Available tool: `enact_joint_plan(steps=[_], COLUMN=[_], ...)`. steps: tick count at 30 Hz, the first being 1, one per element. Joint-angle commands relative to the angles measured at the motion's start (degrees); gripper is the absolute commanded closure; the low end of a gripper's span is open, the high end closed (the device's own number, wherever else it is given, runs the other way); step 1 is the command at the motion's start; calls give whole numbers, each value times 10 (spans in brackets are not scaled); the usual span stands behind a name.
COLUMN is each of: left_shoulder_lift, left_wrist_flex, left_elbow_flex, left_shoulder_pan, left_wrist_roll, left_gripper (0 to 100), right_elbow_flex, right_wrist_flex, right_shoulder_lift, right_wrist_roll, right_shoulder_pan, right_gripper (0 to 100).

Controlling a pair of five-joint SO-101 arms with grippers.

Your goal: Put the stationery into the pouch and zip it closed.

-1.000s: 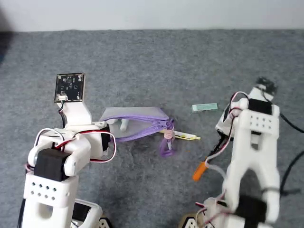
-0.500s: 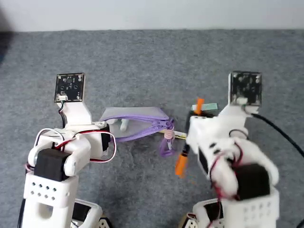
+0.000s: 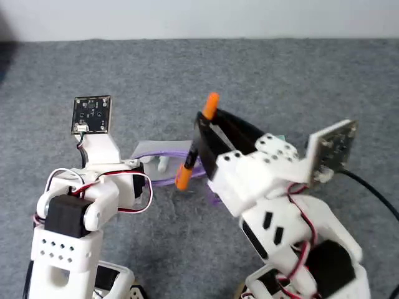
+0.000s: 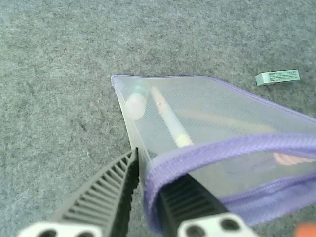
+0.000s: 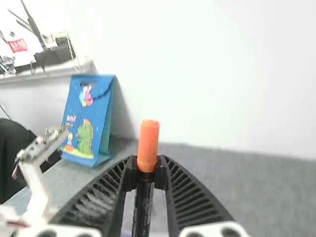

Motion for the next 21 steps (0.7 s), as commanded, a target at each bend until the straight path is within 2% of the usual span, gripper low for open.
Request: enact_joint_plan(steps=[1,5,9,14,21], left_shoulder_lift=[3,3,1,2,0], left_wrist_flex=[4,-2,-4,-4,-4], left_elbow_flex=[-15,5,10,7,7], left_shoulder_pan=[2,2,2,2,2], left_wrist_roll=[6,6,6,6,6], left_gripper=[988,988,988,988,988], right_elbow_flex=[-4,67,150,238,345], right_wrist_flex=[-70,-180,-248,-253,-232], right_shoulder_lift=[28,38,29,-35,-181], right_wrist_roll=[31,74,150,227,329], right_shoulder_pan=[-7,-12,-50,-98,-104], right_gripper=[991,991,991,991,989])
